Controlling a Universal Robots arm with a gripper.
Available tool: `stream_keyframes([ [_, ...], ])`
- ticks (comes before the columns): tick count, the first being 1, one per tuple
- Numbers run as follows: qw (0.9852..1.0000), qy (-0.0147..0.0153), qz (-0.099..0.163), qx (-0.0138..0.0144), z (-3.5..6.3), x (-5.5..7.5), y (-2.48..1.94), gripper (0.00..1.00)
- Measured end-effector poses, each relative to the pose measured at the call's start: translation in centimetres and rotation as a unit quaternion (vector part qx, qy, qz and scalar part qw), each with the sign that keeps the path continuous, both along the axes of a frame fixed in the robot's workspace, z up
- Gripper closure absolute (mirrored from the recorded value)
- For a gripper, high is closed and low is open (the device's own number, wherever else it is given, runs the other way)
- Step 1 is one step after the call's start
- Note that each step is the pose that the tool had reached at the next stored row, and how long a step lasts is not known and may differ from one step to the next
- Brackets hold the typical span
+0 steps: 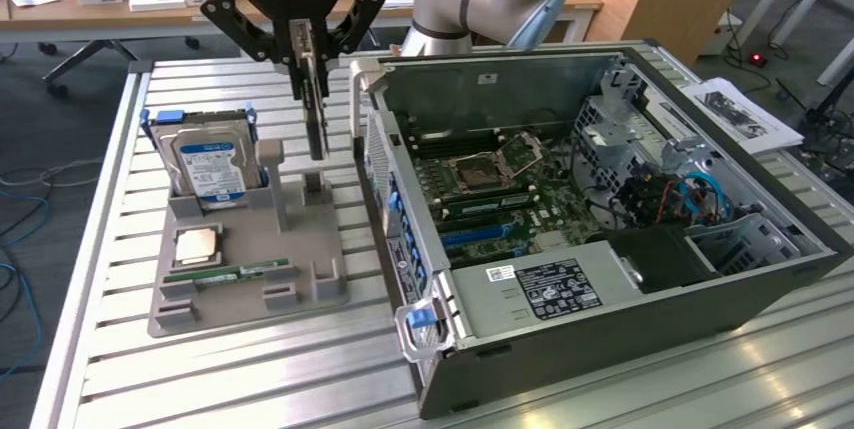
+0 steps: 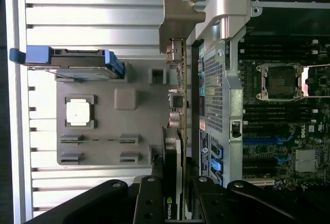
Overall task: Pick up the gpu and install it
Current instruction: 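Pick up the gpu and move the gpu toward the slot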
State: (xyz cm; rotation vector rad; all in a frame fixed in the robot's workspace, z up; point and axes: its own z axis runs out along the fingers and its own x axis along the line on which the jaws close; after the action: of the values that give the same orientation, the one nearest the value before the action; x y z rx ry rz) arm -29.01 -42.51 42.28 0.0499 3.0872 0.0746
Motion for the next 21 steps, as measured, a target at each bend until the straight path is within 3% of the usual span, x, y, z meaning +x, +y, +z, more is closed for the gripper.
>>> stream_keyframes([
  [9, 1.0, -0.0001, 0.0, 0.0001, -0.01, 1.0, 0.0, 0.73],
  [21, 1.0, 0.0, 0.0, 0.0006, 0.0, 4.0, 0.0, 0.73],
])
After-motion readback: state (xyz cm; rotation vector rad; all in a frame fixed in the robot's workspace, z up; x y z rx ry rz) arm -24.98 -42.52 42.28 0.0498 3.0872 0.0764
